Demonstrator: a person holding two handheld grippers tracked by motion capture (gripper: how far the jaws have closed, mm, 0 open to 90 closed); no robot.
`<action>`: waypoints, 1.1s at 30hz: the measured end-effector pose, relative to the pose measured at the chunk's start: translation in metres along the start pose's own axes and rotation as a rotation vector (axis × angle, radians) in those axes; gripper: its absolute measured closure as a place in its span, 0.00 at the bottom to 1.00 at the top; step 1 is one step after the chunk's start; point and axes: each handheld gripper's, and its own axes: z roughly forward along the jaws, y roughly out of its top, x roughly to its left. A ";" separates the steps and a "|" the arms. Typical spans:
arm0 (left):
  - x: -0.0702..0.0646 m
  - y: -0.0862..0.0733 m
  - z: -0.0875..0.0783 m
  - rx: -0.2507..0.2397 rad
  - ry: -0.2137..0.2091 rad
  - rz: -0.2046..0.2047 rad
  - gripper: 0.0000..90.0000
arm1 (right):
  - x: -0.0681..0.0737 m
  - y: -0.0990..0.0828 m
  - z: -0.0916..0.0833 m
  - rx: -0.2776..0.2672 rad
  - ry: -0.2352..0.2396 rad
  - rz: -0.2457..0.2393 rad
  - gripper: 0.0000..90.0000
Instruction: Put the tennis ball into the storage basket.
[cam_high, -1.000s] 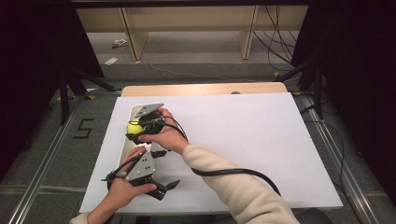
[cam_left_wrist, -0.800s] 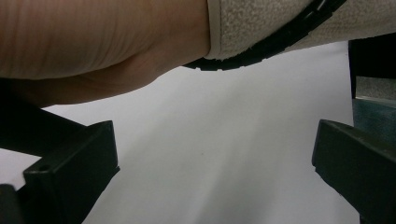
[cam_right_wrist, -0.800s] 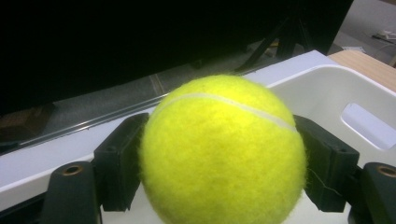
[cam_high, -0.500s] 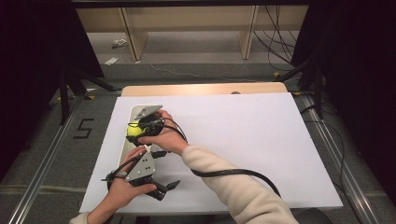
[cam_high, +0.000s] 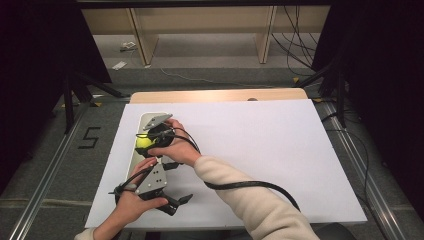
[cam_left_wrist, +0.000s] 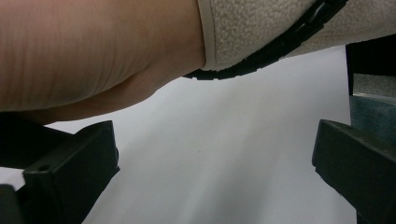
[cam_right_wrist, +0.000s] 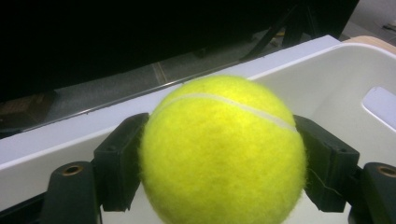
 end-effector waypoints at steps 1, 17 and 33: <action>0.000 0.000 0.000 0.000 0.000 0.000 0.00 | 0.000 0.000 0.001 0.001 0.000 0.000 0.29; 0.000 0.000 0.000 0.002 -0.002 0.003 0.00 | -0.002 -0.001 0.004 0.016 -0.005 0.004 0.29; 0.000 0.000 0.000 0.003 -0.004 0.003 0.00 | -0.001 -0.001 0.006 0.023 -0.014 0.007 0.29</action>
